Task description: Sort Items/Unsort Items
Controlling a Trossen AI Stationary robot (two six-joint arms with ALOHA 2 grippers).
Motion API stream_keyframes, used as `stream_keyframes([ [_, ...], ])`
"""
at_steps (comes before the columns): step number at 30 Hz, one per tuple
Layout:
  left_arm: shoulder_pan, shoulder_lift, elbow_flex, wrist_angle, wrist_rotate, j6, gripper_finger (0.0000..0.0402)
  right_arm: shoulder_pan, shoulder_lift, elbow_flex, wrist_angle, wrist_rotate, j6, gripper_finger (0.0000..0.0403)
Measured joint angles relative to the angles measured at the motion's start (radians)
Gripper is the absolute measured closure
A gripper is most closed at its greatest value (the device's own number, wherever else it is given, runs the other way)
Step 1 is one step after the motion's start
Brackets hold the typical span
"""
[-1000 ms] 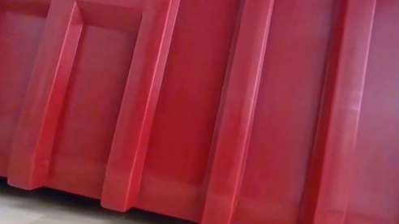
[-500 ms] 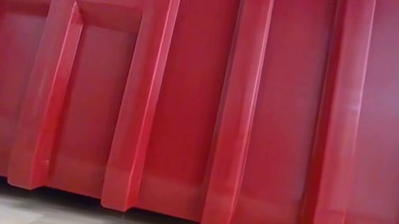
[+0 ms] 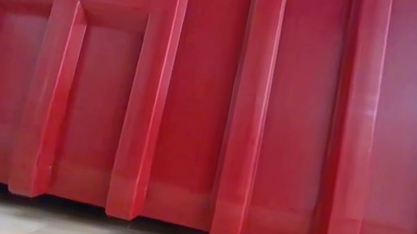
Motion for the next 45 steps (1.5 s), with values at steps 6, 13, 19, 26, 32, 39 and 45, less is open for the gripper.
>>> stream_keyframes([
  [6, -0.031, -0.009, -0.051, 0.022, -0.060, -0.046, 0.0401, 0.014, 0.058, 0.000, -0.001, 0.003, 0.018, 0.0403],
  [13, -0.032, -0.007, -0.114, 0.090, -0.064, -0.118, 0.0401, 0.023, 0.134, 0.002, 0.003, 0.023, 0.046, 0.0403],
  [19, -0.034, -0.005, -0.146, 0.117, -0.060, -0.150, 0.0401, 0.023, 0.157, 0.004, 0.003, 0.047, 0.068, 0.0403],
  [26, -0.046, -0.014, -0.175, 0.207, -0.039, -0.128, 0.0401, 0.023, 0.134, 0.000, -0.001, 0.043, 0.061, 0.0403],
  [32, -0.045, -0.028, -0.077, 0.181, -0.031, -0.042, 0.0401, 0.029, 0.099, 0.045, 0.037, 0.017, -0.012, 0.0403],
  [39, -0.073, -0.033, 0.165, -0.116, 0.034, -0.049, 0.0401, 0.046, 0.089, 0.135, 0.093, -0.033, -0.240, 0.0403],
  [45, -0.086, 0.071, 0.435, -0.736, 0.149, -0.297, 0.0401, 0.042, 0.089, 0.231, 0.056, -0.025, -0.346, 0.0403],
])
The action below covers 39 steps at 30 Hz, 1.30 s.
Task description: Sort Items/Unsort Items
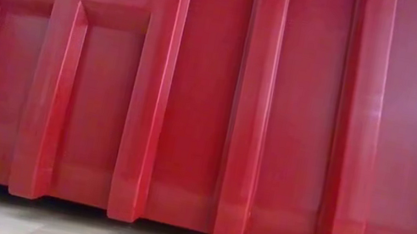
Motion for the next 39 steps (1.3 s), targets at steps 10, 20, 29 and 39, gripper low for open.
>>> stream_keyframes([
  [10, 0.000, 0.320, 0.038, -0.171, 0.127, 0.255, 0.0401, -0.013, 0.000, 0.140, -0.092, 0.003, -0.116, 0.0403],
  [20, 0.013, 0.477, 0.042, -0.194, -0.044, 0.476, 0.0401, 0.015, -0.002, 0.187, -0.175, -0.001, -0.116, 0.0403],
  [29, 0.009, 0.509, 0.040, -0.075, -0.076, 0.482, 0.0401, 0.029, -0.002, 0.184, -0.188, 0.007, -0.118, 0.0403],
  [39, -0.032, 0.508, 0.040, -0.012, -0.029, 0.517, 0.0401, 0.029, -0.002, 0.184, -0.189, 0.026, -0.163, 0.0403],
])
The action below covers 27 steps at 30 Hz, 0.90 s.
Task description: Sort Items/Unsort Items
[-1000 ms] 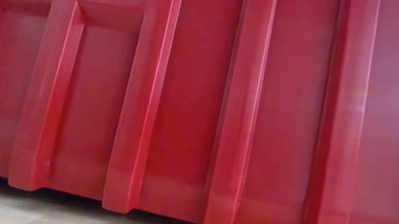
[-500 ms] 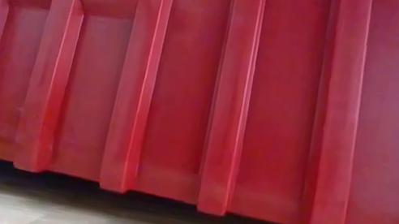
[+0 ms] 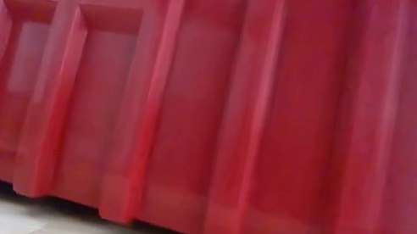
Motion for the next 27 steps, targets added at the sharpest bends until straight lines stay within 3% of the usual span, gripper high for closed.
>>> stream_keyframes([
  [4, -0.053, -0.003, -0.003, 0.036, -0.026, 0.190, 0.0401, -0.001, 0.000, 0.000, 0.000, 0.013, 0.000, 0.0403],
  [8, -0.070, -0.014, -0.002, 0.003, 0.044, 0.330, 0.0401, -0.003, 0.000, 0.000, -0.011, 0.019, 0.000, 0.0403],
  [14, -0.077, -0.064, -0.002, 0.045, 0.045, 0.325, 0.0401, -0.003, 0.000, 0.000, -0.035, 0.026, 0.000, 0.0403],
  [19, -0.109, -0.068, 0.002, 0.063, 0.141, 0.354, 0.0401, -0.008, 0.000, 0.000, -0.042, 0.037, 0.000, 0.0403],
  [27, -0.120, -0.005, 0.002, 0.124, 0.160, 0.427, 0.0401, -0.016, 0.000, -0.001, -0.042, 0.026, 0.000, 0.0403],
])
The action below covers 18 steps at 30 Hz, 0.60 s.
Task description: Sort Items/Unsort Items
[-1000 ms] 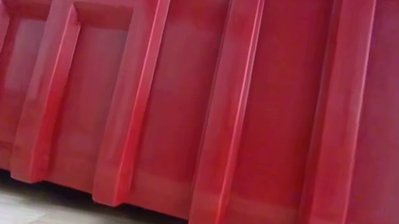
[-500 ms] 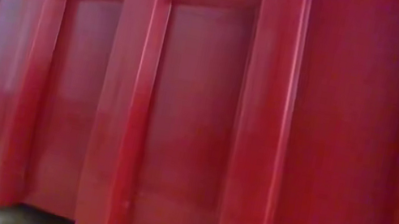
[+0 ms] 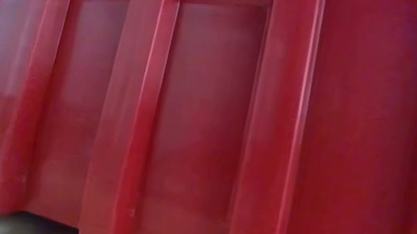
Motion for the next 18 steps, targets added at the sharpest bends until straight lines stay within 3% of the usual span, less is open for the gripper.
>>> stream_keyframes([
  [13, 0.027, 0.191, 0.000, -0.013, 0.050, -0.072, 0.0401, 0.000, 0.000, 0.000, 0.000, -0.008, 0.026, 0.0403],
  [18, 0.026, 0.219, -0.004, 0.074, 0.037, -0.072, 0.0401, 0.001, 0.000, 0.000, 0.000, -0.008, 0.026, 0.0403],
])
